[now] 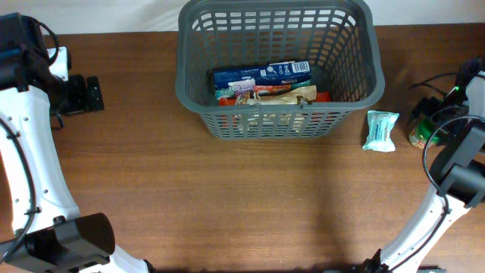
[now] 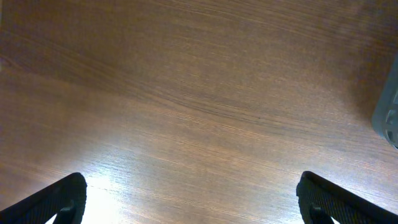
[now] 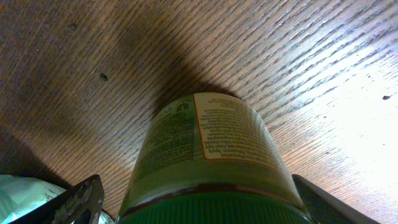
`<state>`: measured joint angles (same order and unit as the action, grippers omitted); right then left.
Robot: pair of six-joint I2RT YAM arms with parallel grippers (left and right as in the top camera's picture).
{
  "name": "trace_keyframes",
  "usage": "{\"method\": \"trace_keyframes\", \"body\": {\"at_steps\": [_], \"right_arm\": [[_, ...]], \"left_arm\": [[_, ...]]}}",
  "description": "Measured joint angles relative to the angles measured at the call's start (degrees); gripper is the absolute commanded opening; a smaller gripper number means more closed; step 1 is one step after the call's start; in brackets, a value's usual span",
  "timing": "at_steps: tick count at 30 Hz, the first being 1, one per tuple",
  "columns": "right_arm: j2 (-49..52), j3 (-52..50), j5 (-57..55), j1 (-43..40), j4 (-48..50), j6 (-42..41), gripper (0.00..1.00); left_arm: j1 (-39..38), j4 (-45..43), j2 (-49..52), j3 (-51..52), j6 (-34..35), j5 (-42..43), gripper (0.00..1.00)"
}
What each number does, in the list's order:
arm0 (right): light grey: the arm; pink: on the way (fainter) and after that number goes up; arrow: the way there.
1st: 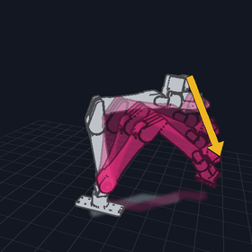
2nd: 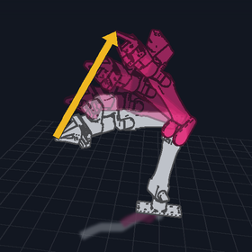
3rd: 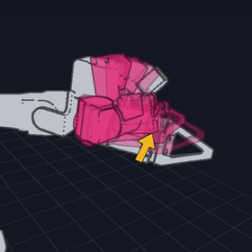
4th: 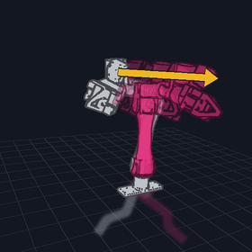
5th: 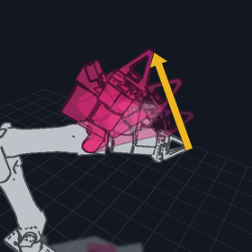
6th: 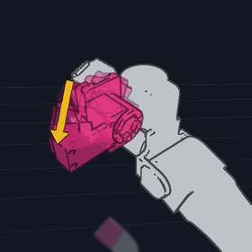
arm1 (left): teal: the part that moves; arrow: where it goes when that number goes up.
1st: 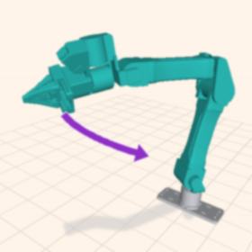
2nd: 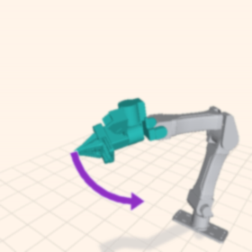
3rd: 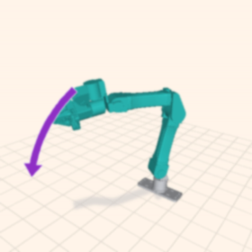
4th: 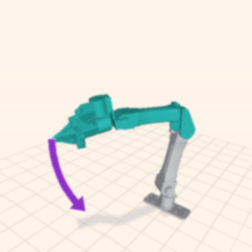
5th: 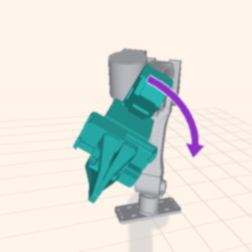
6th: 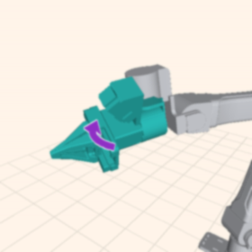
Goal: Pack container
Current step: 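Move the right gripper down onto the green-lidded jar, then close the right gripper on the jar and lift it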
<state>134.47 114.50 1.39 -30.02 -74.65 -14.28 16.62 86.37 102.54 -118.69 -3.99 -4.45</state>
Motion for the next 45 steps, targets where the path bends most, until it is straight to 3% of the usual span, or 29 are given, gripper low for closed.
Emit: {"method": "trace_keyframes", "body": {"at_steps": [8,21,23,37,40,45], "right_arm": [[0.0,-2.0,0.0,0.0,0.9,0.0,0.87],[0.0,-2.2,0.0,0.0,1.1,0.1,0.75],[0.1,-2.2,0.0,0.0,1.2,0.1,0.68],[0.1,-2.2,0.2,0.0,1.0,0.5,0.51],[0.1,-1.9,1.0,0.0,-0.3,0.6,0.38],[0.1,2.0,3.3,0.0,-2.9,0.6,0.27]], "left_arm": [[0.0,0.0,0.0,0.0,0.0,0.0,0.99],[0.0,0.0,0.0,0.0,0.0,0.0,0.99],[0.0,0.0,0.0,0.0,0.0,0.0,0.99],[0.0,0.0,0.0,0.0,0.0,0.0,0.99],[0.0,0.0,0.0,0.0,0.0,0.0,0.99],[0.0,0.0,0.0,0.0,0.0,0.0,0.99]]}}
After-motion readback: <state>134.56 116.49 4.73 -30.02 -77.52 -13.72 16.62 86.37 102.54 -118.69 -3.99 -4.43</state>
